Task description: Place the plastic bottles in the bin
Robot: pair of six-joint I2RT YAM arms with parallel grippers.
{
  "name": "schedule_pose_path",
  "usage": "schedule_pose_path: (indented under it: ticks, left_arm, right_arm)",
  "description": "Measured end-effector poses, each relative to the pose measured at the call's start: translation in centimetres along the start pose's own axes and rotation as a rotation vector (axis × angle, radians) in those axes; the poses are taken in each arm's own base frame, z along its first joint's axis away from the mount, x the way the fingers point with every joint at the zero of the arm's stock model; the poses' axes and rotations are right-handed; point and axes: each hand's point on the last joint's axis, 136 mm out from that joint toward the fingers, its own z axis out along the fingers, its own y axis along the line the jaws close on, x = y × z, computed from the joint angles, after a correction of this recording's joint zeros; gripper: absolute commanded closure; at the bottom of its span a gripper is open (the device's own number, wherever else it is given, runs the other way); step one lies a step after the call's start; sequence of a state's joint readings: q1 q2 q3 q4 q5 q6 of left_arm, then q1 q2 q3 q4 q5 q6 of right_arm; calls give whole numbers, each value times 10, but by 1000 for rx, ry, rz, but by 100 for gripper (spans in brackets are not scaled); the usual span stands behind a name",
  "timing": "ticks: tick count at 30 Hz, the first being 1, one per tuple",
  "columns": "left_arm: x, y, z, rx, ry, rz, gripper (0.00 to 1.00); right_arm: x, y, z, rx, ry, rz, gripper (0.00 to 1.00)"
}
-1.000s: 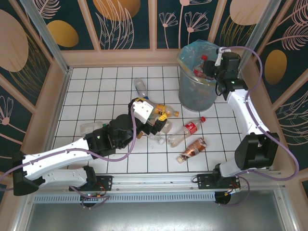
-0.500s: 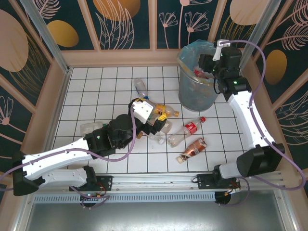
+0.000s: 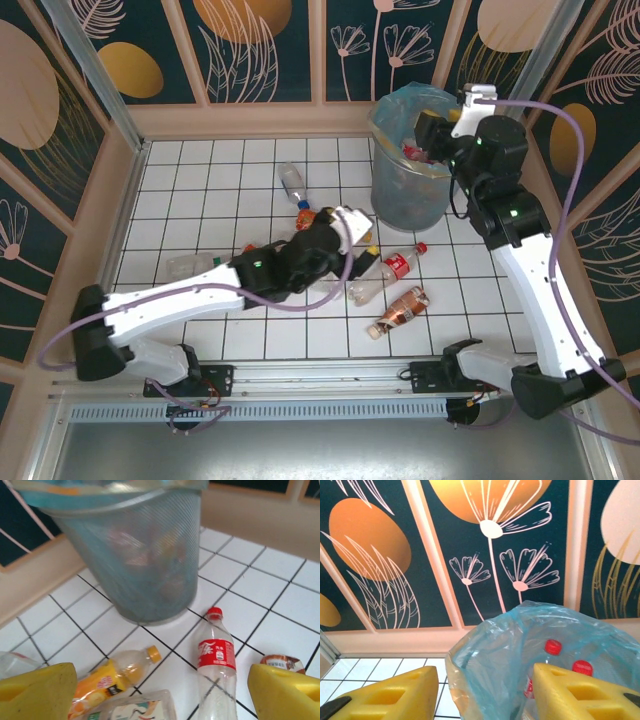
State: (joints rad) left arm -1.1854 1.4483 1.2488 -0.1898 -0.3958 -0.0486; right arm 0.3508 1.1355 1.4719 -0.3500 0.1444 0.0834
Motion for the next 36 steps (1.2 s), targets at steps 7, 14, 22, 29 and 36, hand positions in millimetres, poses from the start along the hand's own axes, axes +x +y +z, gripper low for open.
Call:
schedule_pose_path:
  ticks: [7,14,22,29,36]
  left_arm:
    - [54,-37,66,55,217,65,11]
    - [101,-66,125,82,386,107,11]
    - [136,-70,146,120,509,54,12]
    - [166,-74,152,162,596,18,17]
    - [174,-82,151,204,623,5,20]
  right_arm:
    - [5,-14,-22,58,-6,-23,45]
    - [9,-19,-27,78,2,-37,45]
    - [14,-20,-27,80,14,-50,44]
    - [13,-20,-28,79,13,-52,44]
    - [13,-19,-28,75,13,-52,44]
